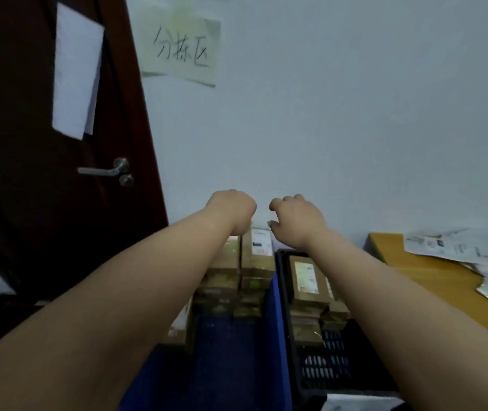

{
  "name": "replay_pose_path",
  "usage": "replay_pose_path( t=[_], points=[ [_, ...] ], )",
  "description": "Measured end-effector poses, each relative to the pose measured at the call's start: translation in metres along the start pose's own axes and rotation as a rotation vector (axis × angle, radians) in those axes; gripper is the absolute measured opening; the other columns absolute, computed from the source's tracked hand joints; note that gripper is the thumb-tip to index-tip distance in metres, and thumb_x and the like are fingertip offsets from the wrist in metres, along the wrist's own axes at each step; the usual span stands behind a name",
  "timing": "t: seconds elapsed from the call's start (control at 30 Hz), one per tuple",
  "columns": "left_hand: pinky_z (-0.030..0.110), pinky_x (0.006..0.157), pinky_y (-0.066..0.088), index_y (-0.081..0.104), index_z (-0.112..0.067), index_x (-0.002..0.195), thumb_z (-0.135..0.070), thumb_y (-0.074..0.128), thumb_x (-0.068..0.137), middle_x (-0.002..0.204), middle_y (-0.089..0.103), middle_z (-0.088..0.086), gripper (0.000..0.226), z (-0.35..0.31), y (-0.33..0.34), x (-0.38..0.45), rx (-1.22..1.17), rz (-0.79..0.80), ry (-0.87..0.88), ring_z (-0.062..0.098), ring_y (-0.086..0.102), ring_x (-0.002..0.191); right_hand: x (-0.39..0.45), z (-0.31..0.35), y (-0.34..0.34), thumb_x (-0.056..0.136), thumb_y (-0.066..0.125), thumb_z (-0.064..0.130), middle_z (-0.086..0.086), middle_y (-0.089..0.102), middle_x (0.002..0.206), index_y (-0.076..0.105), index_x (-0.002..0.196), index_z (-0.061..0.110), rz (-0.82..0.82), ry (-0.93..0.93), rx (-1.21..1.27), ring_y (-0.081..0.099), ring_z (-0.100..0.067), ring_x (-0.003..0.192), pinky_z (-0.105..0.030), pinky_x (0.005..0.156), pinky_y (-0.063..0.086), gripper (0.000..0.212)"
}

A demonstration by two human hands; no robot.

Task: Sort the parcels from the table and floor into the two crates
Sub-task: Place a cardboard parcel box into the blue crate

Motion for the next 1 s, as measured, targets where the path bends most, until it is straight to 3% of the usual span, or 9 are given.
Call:
replay_pose_path(
  t=[0.17,0.4,0.5,0.6,0.7,0.87,1.0],
  points=[
    [0.036,0.070,0.044,0.059,-0.015,0.110,-0.023,0.043,0.098,0.106,0.057,0.003,0.022,-0.035,-0.064,0.014,0.158,-0.097,0.139,0.024,0.054,0.105,-0.022,-0.041,-0.055,0.098,0.046,0.034,-0.010,0.056,0.124,0.050,0.129,0.013,-0.132,0.105,-0.115,0.045,-0.030,0.119,-0.035,0.085,0.038,0.038],
    [0.033,0.063,0.039,0.057,-0.015,0.096,-0.023,0.043,0.098,0.094,0.053,0.001,0.015,-0.095,-0.133,0.023,0.210,-0.271,0.333,0.022,0.052,0.091,-0.067,-0.092,-0.094,0.097,0.046,0.037,-0.009,0.056,0.123,0.052,0.127,0.015,-0.153,0.295,-0.196,0.045,-0.029,0.118,-0.034,0.084,0.036,0.037],
    [0.032,0.063,0.040,0.058,-0.016,0.097,-0.023,0.043,0.097,0.100,0.057,0.002,0.017,-0.122,-0.156,0.023,0.209,-0.322,0.405,0.024,0.055,0.094,-0.098,-0.118,-0.107,0.098,0.046,0.037,-0.008,0.056,0.122,0.053,0.126,0.015,-0.153,0.372,-0.216,0.045,-0.028,0.118,-0.034,0.084,0.037,0.036],
    [0.035,0.068,0.041,0.059,-0.016,0.117,-0.030,0.042,0.099,0.118,0.054,0.005,0.028,-0.158,-0.174,0.024,0.177,-0.361,0.478,0.026,0.054,0.108,-0.136,-0.150,-0.124,0.098,0.046,0.037,-0.008,0.056,0.121,0.053,0.125,0.016,-0.164,0.459,-0.235,0.045,-0.028,0.117,-0.034,0.083,0.037,0.035],
    [0.036,0.074,0.043,0.057,-0.019,0.125,-0.034,0.042,0.099,0.124,0.054,0.005,0.034,-0.205,-0.192,0.023,0.168,-0.394,0.551,0.027,0.052,0.114,-0.176,-0.188,-0.138,0.098,0.046,0.036,-0.007,0.056,0.120,0.054,0.123,0.015,-0.183,0.538,-0.255,0.045,-0.028,0.117,-0.035,0.084,0.038,0.034],
    [0.036,0.076,0.048,0.059,-0.019,0.121,-0.035,0.042,0.098,0.119,0.058,0.003,0.032,-0.302,-0.223,0.027,0.121,-0.463,0.647,0.025,0.056,0.110,-0.239,-0.260,-0.145,0.097,0.046,0.037,-0.007,0.058,0.118,0.056,0.122,0.016,-0.224,0.628,-0.256,0.046,-0.027,0.116,-0.034,0.079,0.036,0.034],
    [0.033,0.074,0.047,0.060,-0.019,0.118,-0.034,0.042,0.098,0.118,0.059,0.002,0.031,-0.399,-0.223,0.034,0.054,-0.451,0.698,0.024,0.056,0.108,-0.303,-0.324,-0.128,0.096,0.050,0.035,-0.009,0.059,0.116,0.057,0.123,0.015,-0.180,0.675,-0.137,0.047,-0.028,0.115,-0.038,0.086,0.044,0.034]
  ],
)
Point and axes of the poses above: each hand's wrist, its own x-axis towards the middle knuckle, its own y-axis out of the palm, z = x × y, the point moved 1 cm from there along x, towards the middle knuckle
